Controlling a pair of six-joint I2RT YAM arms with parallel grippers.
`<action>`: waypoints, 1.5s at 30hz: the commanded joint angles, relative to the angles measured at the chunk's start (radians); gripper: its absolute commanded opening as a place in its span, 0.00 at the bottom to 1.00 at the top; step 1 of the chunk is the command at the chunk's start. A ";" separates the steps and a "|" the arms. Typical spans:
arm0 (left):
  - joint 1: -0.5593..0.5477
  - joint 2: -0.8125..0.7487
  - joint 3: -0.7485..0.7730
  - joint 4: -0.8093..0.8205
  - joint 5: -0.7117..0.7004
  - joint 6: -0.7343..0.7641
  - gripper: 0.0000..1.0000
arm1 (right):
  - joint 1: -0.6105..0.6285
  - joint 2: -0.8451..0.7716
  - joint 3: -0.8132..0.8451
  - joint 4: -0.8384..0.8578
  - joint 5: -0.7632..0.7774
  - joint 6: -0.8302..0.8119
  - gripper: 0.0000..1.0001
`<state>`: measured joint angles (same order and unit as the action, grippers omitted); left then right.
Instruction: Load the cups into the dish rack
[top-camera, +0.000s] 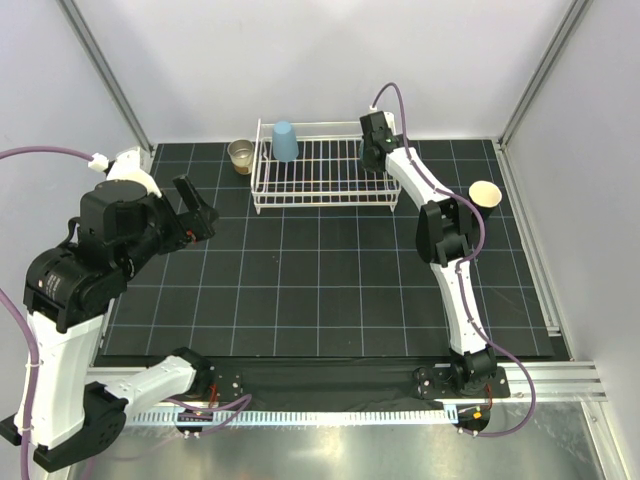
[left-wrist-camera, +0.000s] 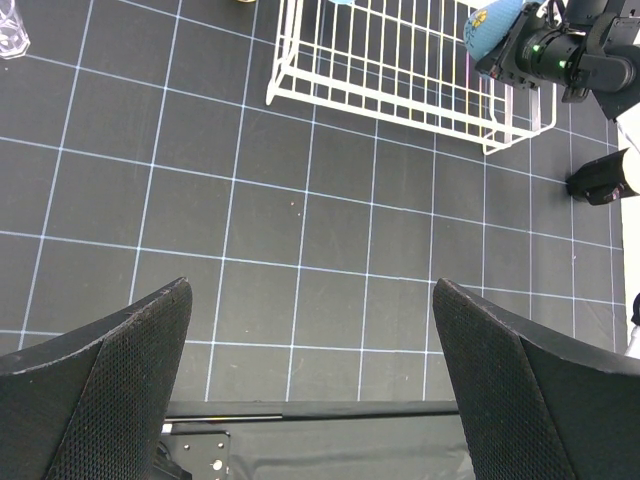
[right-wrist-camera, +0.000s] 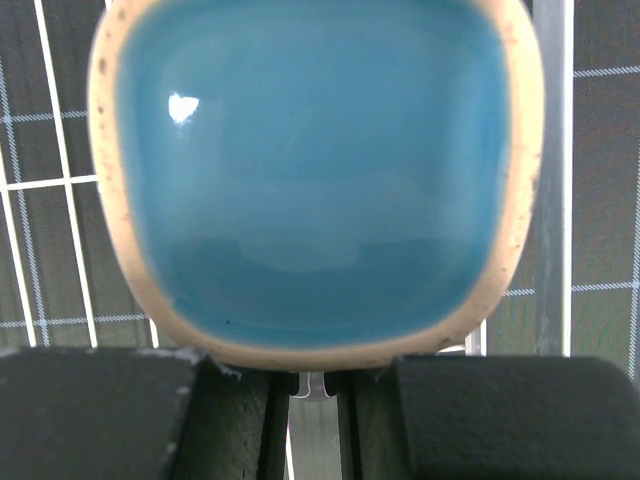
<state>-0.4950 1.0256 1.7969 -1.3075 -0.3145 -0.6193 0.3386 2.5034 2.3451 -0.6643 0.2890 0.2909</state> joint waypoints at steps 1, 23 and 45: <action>0.006 0.004 0.032 0.014 -0.018 0.006 1.00 | -0.001 -0.012 0.059 0.069 0.019 0.005 0.19; 0.006 -0.068 0.009 -0.006 0.038 -0.056 1.00 | 0.010 -0.143 0.075 -0.001 -0.044 0.071 0.55; 0.006 -0.162 -0.100 0.033 0.193 -0.086 1.00 | -0.104 -0.538 -0.069 -0.201 0.105 0.063 0.55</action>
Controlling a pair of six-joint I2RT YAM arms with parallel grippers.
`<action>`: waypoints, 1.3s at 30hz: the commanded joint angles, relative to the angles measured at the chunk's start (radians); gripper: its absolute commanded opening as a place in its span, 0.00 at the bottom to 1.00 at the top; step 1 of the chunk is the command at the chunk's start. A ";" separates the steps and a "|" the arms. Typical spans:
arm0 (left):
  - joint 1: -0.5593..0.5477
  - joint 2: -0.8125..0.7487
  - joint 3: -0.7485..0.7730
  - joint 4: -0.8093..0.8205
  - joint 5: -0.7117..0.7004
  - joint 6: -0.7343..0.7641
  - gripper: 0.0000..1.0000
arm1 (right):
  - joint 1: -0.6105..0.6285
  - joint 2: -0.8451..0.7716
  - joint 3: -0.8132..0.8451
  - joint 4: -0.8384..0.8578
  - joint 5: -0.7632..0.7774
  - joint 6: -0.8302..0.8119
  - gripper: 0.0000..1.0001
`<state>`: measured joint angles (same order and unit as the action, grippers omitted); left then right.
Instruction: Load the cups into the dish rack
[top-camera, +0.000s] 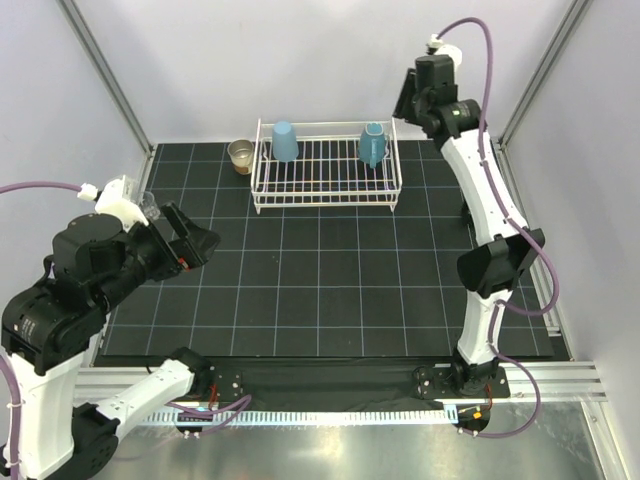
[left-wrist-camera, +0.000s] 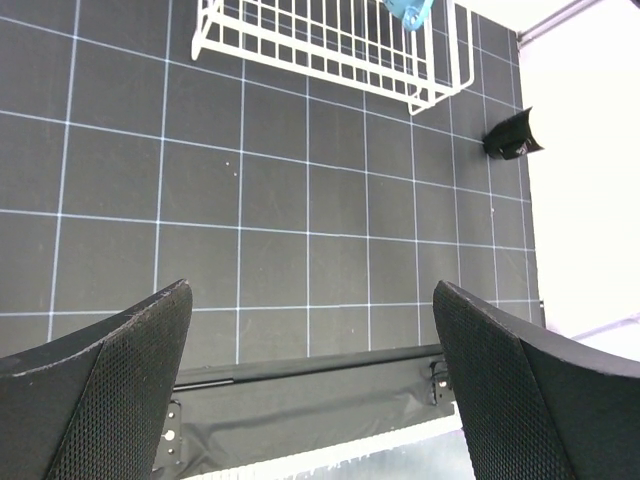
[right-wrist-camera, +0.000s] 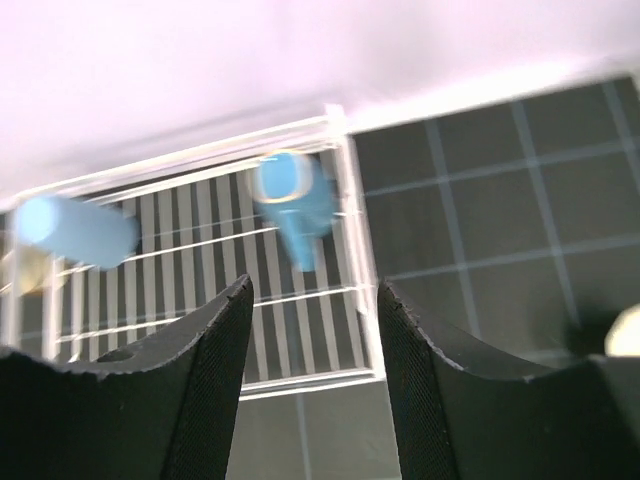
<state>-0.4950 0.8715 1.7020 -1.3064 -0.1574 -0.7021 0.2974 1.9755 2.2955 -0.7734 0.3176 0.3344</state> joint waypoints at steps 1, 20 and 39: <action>0.006 -0.006 -0.007 0.032 0.041 -0.004 1.00 | -0.082 -0.007 -0.022 -0.108 0.080 0.061 0.55; 0.004 0.047 -0.050 0.091 0.048 0.006 1.00 | -0.409 0.112 -0.005 -0.570 0.086 0.597 0.57; 0.006 0.092 -0.027 0.050 0.021 0.001 1.00 | -0.425 0.240 -0.042 -0.544 0.057 0.666 0.52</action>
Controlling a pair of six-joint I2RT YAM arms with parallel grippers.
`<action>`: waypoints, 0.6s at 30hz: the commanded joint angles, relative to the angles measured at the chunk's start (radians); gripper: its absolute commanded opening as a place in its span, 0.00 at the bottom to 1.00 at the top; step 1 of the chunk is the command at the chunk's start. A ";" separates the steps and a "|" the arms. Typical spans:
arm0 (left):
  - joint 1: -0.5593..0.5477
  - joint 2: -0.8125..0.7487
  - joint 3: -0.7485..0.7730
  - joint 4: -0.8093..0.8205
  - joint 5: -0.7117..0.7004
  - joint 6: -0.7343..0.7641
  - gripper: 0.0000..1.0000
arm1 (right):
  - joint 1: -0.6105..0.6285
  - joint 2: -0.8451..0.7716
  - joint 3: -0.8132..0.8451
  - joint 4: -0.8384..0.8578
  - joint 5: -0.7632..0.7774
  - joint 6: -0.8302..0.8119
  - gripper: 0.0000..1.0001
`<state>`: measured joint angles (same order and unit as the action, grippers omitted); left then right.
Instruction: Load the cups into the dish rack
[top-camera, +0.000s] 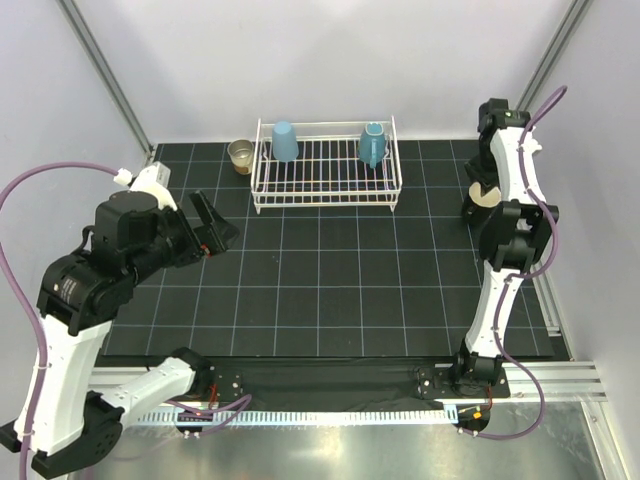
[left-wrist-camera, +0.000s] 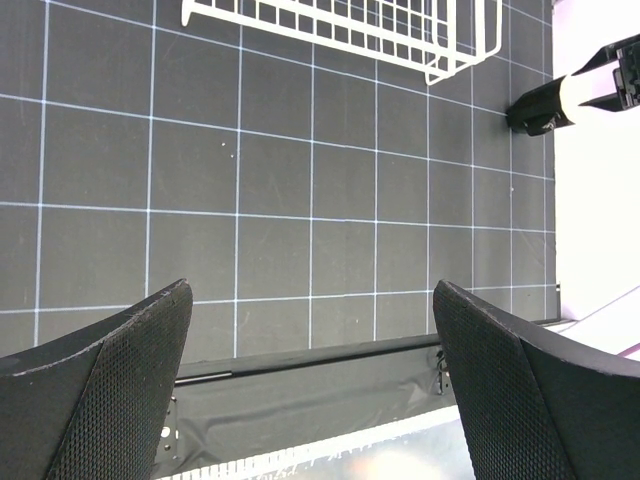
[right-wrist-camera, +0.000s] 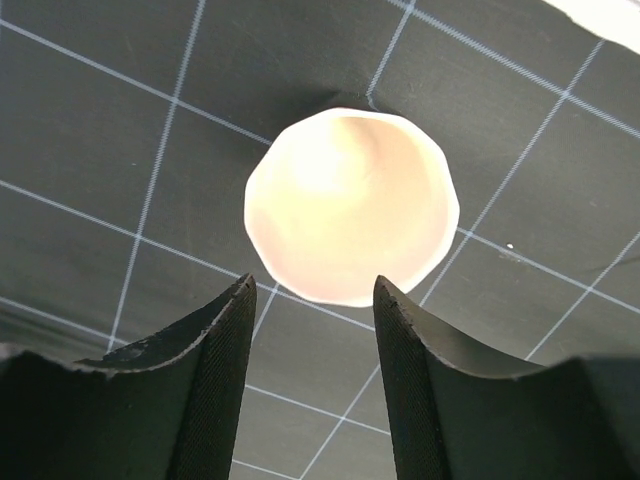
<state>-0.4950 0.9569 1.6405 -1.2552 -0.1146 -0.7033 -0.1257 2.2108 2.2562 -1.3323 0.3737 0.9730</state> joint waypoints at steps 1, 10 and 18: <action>0.006 0.008 0.038 -0.003 -0.020 0.002 1.00 | -0.002 0.009 -0.003 0.019 -0.004 0.029 0.52; 0.004 0.029 0.062 -0.024 -0.028 0.010 1.00 | -0.002 0.036 -0.055 0.045 0.014 0.052 0.45; 0.006 0.065 0.108 -0.059 -0.022 0.037 1.00 | 0.000 0.063 -0.067 0.084 0.076 -0.011 0.24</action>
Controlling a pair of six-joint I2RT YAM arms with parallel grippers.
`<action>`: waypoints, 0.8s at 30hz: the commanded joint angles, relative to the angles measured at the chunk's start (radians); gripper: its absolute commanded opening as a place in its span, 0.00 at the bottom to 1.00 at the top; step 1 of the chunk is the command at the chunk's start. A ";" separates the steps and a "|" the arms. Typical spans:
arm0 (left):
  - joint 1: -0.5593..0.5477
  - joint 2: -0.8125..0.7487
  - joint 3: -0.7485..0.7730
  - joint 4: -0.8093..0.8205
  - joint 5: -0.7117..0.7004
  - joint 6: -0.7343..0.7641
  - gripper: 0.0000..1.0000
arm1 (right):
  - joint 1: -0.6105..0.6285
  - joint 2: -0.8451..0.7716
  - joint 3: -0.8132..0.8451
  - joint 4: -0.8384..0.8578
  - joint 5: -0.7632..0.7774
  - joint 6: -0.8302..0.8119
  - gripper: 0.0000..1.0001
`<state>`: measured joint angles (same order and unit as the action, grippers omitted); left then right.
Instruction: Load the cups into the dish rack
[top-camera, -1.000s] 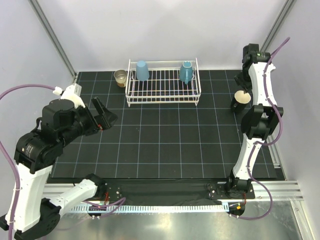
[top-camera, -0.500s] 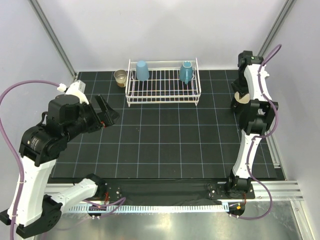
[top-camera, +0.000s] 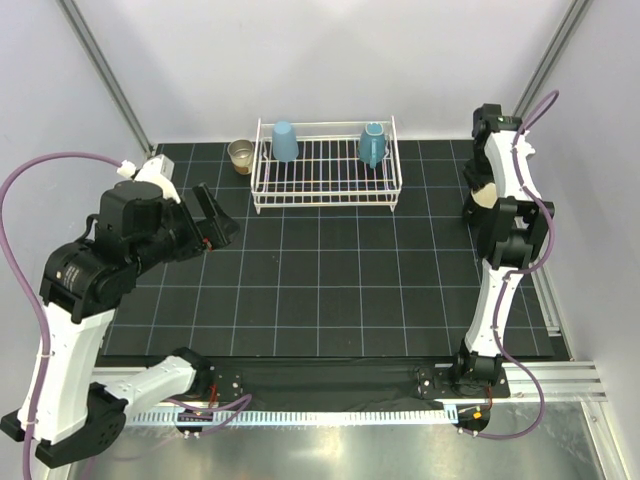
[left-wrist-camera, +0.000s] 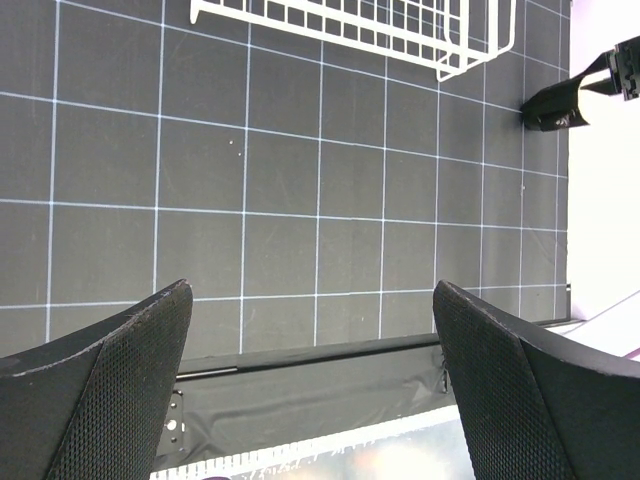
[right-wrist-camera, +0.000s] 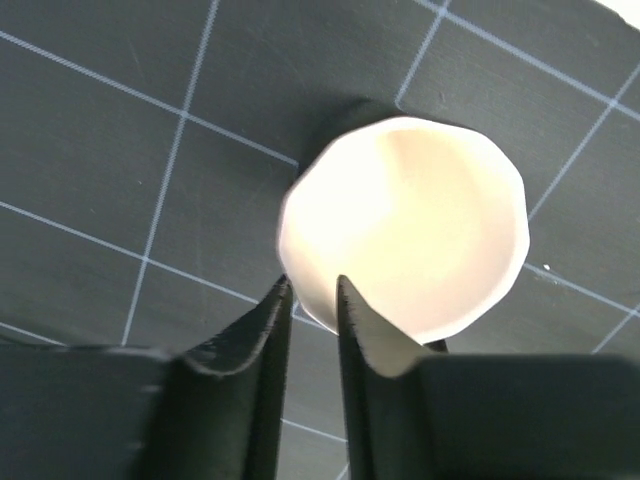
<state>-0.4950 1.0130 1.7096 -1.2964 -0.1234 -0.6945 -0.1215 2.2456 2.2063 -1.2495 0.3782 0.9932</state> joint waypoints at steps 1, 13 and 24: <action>0.006 0.007 0.042 -0.020 -0.015 0.030 1.00 | -0.006 0.026 -0.022 0.010 0.071 -0.042 0.17; 0.006 0.003 0.090 -0.047 0.008 0.075 1.00 | -0.004 -0.102 -0.083 0.171 -0.037 -0.241 0.04; 0.006 -0.050 -0.016 0.057 0.177 0.059 1.00 | 0.031 -0.489 -0.368 0.418 -0.370 -0.317 0.04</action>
<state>-0.4950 0.9718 1.7008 -1.3125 -0.0326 -0.6460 -0.1097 1.9343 1.8553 -0.9634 0.1459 0.7013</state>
